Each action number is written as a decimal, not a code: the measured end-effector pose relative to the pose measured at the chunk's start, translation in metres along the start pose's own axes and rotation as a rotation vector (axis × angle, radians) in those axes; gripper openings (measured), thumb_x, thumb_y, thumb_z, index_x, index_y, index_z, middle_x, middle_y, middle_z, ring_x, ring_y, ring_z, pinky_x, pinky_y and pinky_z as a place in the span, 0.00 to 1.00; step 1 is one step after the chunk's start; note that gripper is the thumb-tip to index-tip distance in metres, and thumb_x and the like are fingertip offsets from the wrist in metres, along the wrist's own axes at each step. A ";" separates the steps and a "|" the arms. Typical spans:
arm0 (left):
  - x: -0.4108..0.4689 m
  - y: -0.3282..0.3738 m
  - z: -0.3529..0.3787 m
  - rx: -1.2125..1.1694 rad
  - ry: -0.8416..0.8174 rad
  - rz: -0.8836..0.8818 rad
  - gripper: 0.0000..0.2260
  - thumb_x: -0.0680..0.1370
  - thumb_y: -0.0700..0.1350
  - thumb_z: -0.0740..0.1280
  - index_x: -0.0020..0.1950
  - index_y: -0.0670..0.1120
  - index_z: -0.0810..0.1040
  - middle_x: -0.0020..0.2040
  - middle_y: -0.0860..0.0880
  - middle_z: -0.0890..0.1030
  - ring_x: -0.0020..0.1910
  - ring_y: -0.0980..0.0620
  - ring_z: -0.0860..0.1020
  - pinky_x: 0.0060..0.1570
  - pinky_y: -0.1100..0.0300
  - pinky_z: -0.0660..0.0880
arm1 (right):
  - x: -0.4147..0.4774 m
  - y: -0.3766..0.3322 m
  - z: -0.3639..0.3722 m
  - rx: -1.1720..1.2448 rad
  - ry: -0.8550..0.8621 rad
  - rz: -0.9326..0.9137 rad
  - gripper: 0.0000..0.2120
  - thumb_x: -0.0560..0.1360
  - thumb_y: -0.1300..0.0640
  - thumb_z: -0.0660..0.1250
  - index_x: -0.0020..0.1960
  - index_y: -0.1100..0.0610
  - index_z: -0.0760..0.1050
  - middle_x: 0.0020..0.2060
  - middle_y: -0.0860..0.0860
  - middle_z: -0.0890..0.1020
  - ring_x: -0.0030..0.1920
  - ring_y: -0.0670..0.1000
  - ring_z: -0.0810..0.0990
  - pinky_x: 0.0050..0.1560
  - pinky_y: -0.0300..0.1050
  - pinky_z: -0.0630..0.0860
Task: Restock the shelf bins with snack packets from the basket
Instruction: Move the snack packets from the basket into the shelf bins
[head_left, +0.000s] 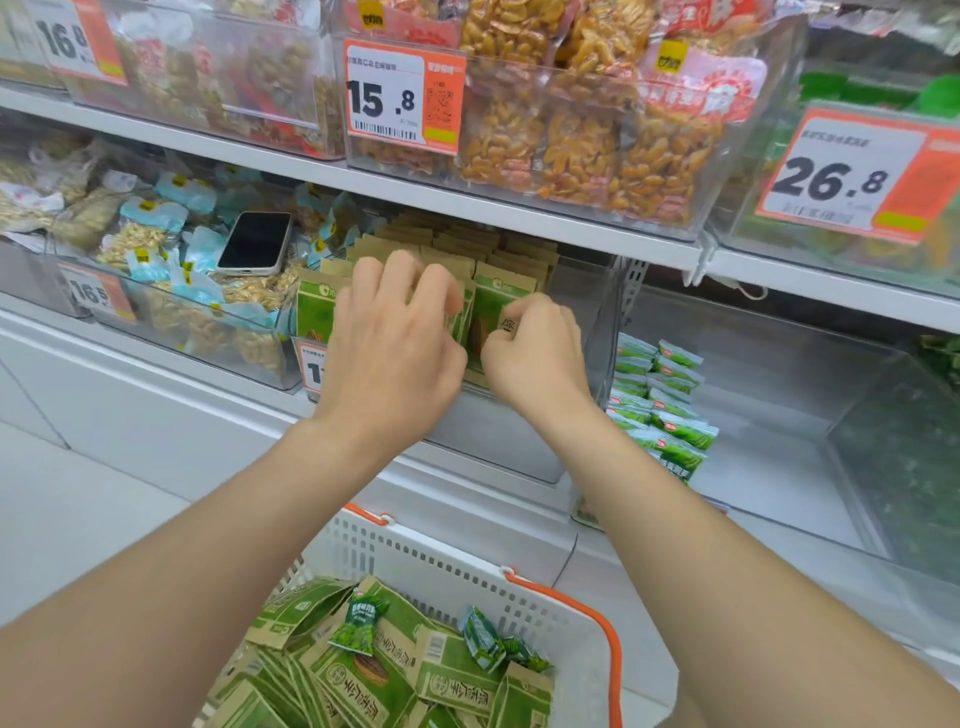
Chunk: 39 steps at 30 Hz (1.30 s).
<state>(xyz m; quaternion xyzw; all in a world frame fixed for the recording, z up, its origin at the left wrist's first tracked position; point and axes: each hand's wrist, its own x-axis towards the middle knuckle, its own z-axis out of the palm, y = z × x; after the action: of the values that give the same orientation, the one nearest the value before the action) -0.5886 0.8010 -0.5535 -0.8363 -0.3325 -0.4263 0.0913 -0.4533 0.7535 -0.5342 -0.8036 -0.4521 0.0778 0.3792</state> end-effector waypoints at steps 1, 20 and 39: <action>-0.004 0.000 -0.001 -0.052 -0.033 -0.034 0.07 0.74 0.43 0.67 0.52 0.47 0.74 0.45 0.49 0.76 0.46 0.43 0.72 0.41 0.46 0.70 | -0.010 -0.001 -0.006 -0.020 0.011 -0.062 0.15 0.75 0.60 0.61 0.59 0.54 0.79 0.59 0.56 0.80 0.61 0.59 0.77 0.60 0.46 0.73; -0.204 0.099 0.061 0.076 -1.514 0.164 0.08 0.79 0.44 0.63 0.39 0.48 0.72 0.40 0.49 0.74 0.38 0.48 0.76 0.35 0.54 0.72 | -0.177 0.155 0.012 -0.999 -1.156 -0.449 0.12 0.79 0.62 0.64 0.39 0.53 0.68 0.39 0.51 0.74 0.35 0.51 0.73 0.32 0.45 0.71; -0.303 0.084 0.090 0.275 -1.724 0.488 0.25 0.79 0.35 0.71 0.75 0.41 0.71 0.78 0.37 0.60 0.67 0.36 0.74 0.64 0.47 0.76 | -0.184 0.168 0.000 -0.953 -1.257 -0.474 0.10 0.79 0.66 0.61 0.40 0.58 0.70 0.34 0.52 0.71 0.32 0.51 0.67 0.30 0.44 0.67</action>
<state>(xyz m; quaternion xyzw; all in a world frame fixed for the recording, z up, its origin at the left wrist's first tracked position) -0.6026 0.6313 -0.8331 -0.8945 -0.1471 0.4221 -0.0025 -0.4474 0.5572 -0.6886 -0.5681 -0.7223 0.2306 -0.3198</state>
